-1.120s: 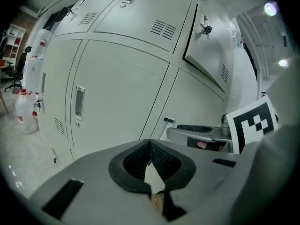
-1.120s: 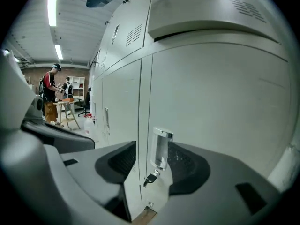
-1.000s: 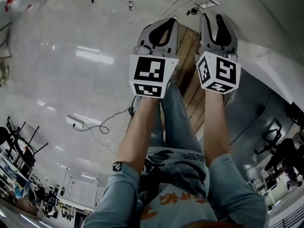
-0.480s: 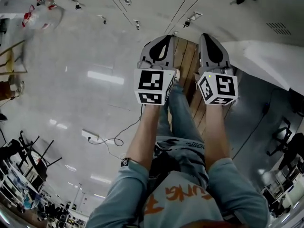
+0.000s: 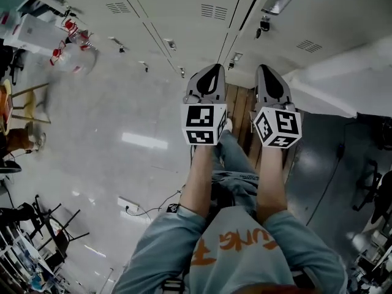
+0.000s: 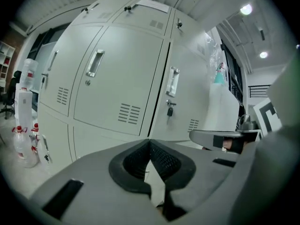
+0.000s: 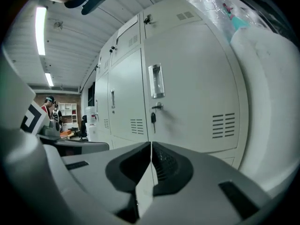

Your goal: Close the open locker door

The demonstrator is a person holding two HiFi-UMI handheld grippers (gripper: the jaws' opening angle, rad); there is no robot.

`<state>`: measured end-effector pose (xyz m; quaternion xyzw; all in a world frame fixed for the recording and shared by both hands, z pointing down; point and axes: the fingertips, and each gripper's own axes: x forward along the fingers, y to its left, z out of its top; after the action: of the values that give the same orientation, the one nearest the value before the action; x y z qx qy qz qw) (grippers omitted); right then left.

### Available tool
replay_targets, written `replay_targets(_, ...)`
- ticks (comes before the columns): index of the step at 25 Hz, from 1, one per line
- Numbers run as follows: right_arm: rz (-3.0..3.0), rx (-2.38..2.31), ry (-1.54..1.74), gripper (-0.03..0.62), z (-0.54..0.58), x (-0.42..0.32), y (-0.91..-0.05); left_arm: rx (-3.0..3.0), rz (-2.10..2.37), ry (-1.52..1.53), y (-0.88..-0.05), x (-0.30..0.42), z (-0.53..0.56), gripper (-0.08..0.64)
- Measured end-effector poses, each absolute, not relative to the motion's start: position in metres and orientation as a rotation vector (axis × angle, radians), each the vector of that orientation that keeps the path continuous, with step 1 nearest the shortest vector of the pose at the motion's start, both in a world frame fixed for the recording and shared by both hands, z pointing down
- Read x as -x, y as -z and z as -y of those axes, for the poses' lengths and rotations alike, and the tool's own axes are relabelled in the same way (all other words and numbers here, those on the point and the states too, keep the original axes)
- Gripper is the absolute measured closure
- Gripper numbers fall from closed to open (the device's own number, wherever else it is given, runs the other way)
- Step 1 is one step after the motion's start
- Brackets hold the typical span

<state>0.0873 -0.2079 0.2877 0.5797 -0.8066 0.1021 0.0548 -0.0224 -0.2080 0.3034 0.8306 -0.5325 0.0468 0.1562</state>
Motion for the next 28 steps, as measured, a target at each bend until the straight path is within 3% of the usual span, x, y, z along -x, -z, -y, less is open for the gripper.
replay_targets(15,2.576,-1.795,0.004,0.560,0.200,-0.086,-0.145,-2.634,1.579,-0.073,-0.160,0.013,0.210,0.538)
replay_targets(28,2.541,-1.830,0.076,0.560,0.215,-0.095,-0.131,-2.675,1.580,-0.013,-0.138,0.015,0.231,0.538)
